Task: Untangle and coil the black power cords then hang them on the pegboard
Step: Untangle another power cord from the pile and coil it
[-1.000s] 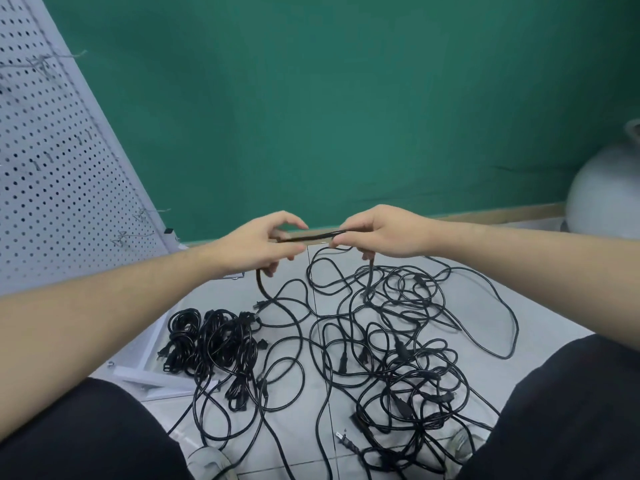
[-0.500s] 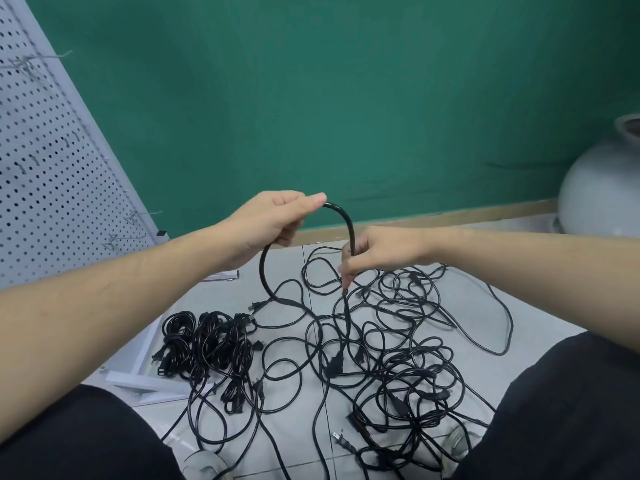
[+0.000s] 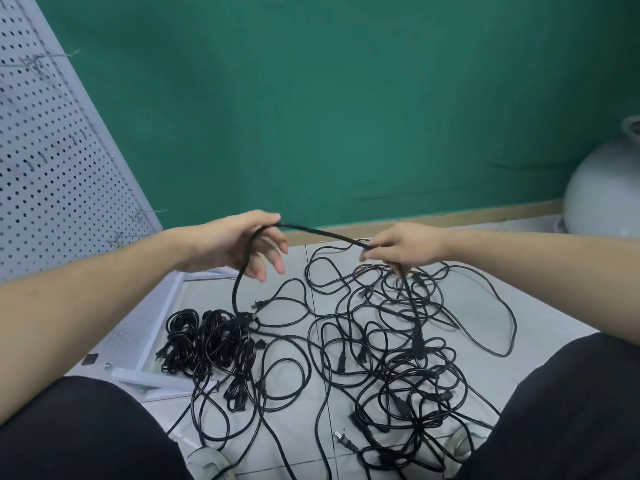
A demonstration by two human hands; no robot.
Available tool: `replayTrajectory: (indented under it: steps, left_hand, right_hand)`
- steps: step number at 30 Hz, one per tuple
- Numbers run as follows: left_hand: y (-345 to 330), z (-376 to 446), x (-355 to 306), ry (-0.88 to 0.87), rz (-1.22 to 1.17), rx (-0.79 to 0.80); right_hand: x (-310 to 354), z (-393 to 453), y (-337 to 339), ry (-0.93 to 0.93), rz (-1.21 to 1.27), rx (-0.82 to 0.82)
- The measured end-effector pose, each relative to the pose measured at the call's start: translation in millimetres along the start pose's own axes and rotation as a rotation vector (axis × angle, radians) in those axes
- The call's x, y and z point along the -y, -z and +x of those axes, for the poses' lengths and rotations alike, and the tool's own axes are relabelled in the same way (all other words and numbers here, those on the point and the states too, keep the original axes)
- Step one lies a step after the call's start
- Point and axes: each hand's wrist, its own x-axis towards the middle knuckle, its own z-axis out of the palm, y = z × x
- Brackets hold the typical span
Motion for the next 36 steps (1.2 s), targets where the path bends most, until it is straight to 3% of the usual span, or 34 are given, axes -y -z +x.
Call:
replayTrajectory:
  steps: [3,5,10,16,19,24,36]
  left_hand:
    - [-5.2,0.5,3.1,0.139,0.144,0.208]
    - [-20.2,2.7,-1.3,0.150,0.208,0.241]
    - [-54.9,19.5,-13.6,-0.020,0.077,0.026]
    - [-54.1,29.3,-28.6,-0.200,-0.194,-0.259]
    - [-52.1,25.8,-29.4,-0.210,-0.241,-0.254]
    - [-70.7,27.1,-23.7,-0.194,-0.069,-0.268]
    - [-97.5,51.7,-25.7,-0.283,-0.075,-0.215]
  right_hand:
    - [8.5,-3.2,5.5,-0.033,0.053,-0.065]
    - [20.6,-3.6,6.5,-0.029,0.078,-0.106]
    - [52.6,0.5,1.5,0.109,0.182,-0.166]
    - [54.4,4.2,7.2,0.089,0.685,-0.260]
    - [50.7,3.4,10.2,0.069,0.884,-0.267]
    - [62.5,9.6,7.0,0.045,0.992,-0.341]
    - [77.4,12.5,8.4,0.086,1.298,-0.387]
